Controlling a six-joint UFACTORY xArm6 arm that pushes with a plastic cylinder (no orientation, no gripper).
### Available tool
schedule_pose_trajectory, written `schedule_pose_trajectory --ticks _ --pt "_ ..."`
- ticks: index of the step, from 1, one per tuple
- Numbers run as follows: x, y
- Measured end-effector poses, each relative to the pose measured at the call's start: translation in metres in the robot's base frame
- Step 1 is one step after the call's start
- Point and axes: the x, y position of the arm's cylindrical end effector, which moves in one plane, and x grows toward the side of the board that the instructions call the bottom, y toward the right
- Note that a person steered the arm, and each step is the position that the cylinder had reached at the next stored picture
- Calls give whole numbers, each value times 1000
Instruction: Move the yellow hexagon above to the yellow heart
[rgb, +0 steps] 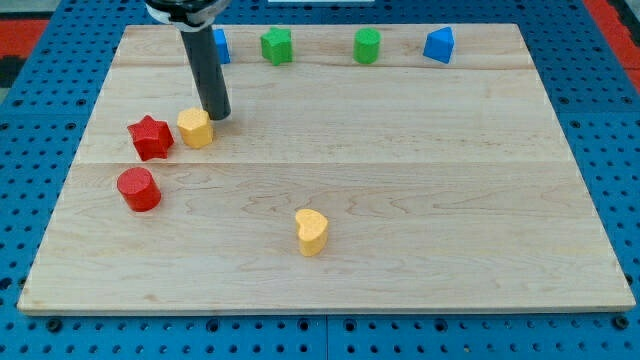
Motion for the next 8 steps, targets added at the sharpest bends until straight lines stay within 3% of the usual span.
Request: schedule_pose_trajectory --ticks 1,2,3,4,7,8 --pt "-28 -60" --pt "-21 -85" --pt "10 -72" --pt "24 -13" --pt "95 82" --pt "92 57"
